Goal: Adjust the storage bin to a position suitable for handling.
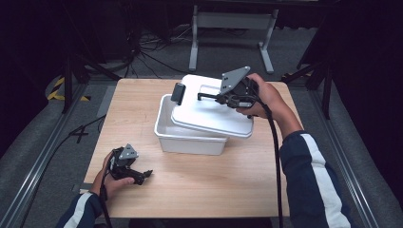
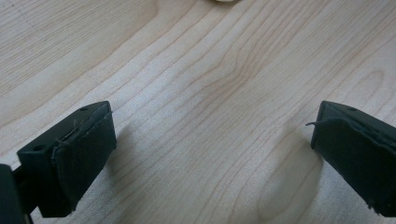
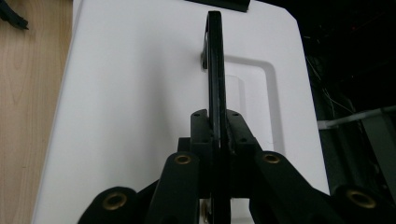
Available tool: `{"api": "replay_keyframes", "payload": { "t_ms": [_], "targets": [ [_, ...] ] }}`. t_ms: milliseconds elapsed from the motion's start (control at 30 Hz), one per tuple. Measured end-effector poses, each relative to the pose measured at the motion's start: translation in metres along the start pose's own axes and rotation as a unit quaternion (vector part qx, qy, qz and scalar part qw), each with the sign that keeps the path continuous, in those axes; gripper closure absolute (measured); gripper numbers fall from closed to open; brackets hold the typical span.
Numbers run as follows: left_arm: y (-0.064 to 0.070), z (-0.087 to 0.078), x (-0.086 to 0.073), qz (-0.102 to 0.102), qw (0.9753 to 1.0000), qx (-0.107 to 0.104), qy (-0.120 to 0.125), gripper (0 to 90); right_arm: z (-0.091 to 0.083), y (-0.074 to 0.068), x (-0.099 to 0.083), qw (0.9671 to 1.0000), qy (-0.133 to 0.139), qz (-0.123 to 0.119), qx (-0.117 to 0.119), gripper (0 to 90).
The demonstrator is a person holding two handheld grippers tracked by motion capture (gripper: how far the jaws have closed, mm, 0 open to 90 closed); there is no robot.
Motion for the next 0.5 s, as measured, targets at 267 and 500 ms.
{"api": "replay_keyframes", "payload": {
  "t_ms": [267, 500],
  "targets": [
    [0.0, 0.0, 0.0, 0.0, 1.0, 0.001, 0.002, 0.5, -0.024, 0.001, -0.026, 0.9996, 0.003, 0.016, -0.022, 84.2],
    [0.0, 0.0, 0.0, -0.001, 1.0, 0.001, 0.003, 0.5, -0.042, 0.003, -0.056, 0.9985, -0.005, 0.039, -0.037, 84.2]
  ]
}}
Point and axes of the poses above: each handheld gripper's, and its own axes: z roughly forward along the jaws, x roughly out of its top, y roughly to its right, the point moved 3 cm from there along z, roughly forward along the jaws, and after that the axes turned 12 degrees about -z, right-handed, at the moved point
